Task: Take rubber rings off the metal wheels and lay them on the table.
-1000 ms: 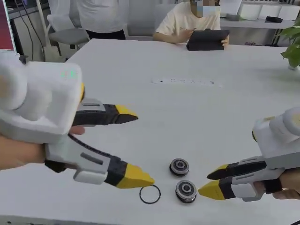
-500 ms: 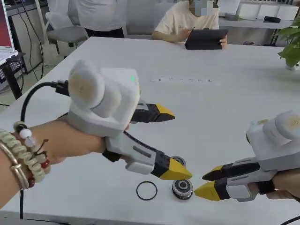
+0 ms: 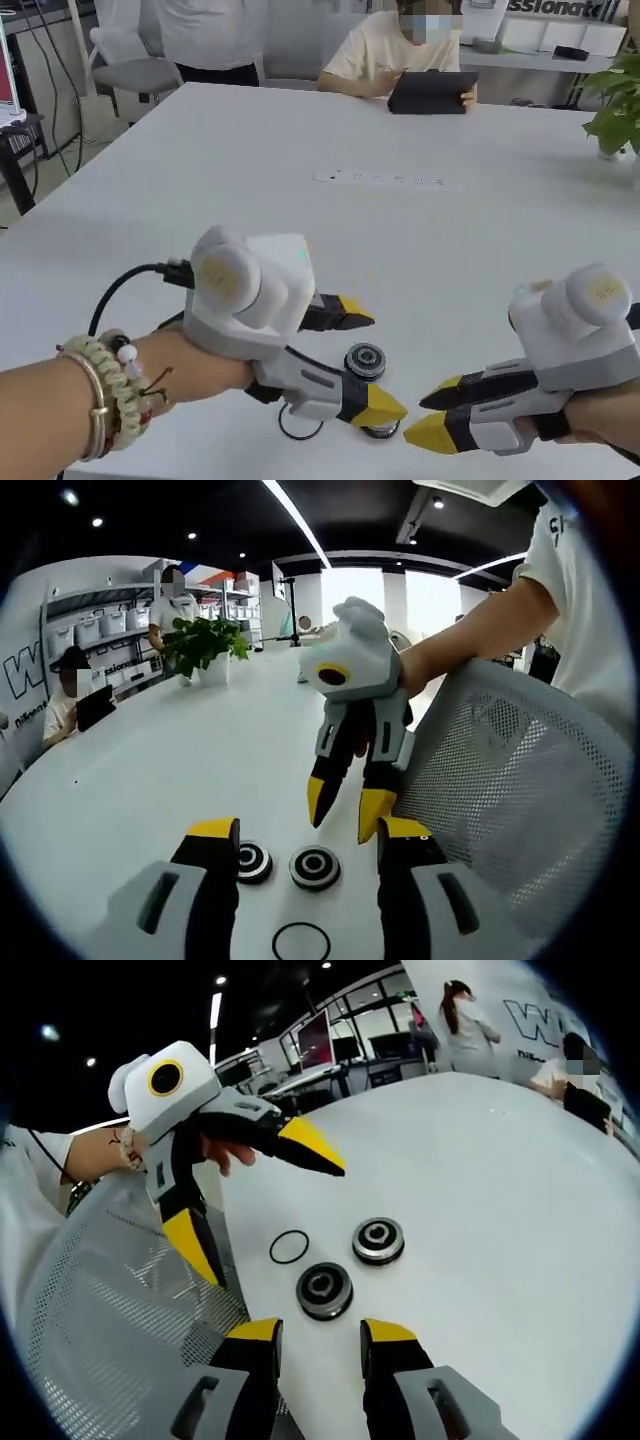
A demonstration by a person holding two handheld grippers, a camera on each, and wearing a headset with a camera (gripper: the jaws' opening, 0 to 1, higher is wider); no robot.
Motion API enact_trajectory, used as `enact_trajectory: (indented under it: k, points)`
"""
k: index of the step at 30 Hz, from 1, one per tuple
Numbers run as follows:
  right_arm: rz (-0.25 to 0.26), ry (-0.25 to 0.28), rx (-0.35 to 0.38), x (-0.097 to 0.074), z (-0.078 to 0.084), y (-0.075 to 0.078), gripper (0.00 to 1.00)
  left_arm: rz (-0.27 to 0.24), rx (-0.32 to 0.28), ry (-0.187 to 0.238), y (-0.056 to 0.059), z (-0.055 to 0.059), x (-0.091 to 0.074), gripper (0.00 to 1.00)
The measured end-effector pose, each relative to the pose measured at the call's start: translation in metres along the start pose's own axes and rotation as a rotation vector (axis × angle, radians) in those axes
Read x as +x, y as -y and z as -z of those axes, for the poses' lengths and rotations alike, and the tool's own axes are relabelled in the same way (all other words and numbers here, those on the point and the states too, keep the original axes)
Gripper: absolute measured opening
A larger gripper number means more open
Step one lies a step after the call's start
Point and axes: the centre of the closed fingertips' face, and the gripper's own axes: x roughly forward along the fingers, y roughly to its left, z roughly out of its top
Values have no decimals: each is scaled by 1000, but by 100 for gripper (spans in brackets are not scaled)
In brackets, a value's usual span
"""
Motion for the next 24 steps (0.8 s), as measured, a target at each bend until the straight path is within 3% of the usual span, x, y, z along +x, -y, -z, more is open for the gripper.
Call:
enact_trajectory:
  k: [3, 8, 24]
  points:
    - [-4, 3, 3, 1, 0, 0, 29, 11, -3, -14, 3, 7, 1, 50]
    - [-8, -13, -5, 2, 4, -2, 28, 13, -55, -20, 3, 15, 4, 47]
    - [-5, 5, -10, 6, 2, -1, 30, 27, -65, -35, 5, 24, 8, 39]
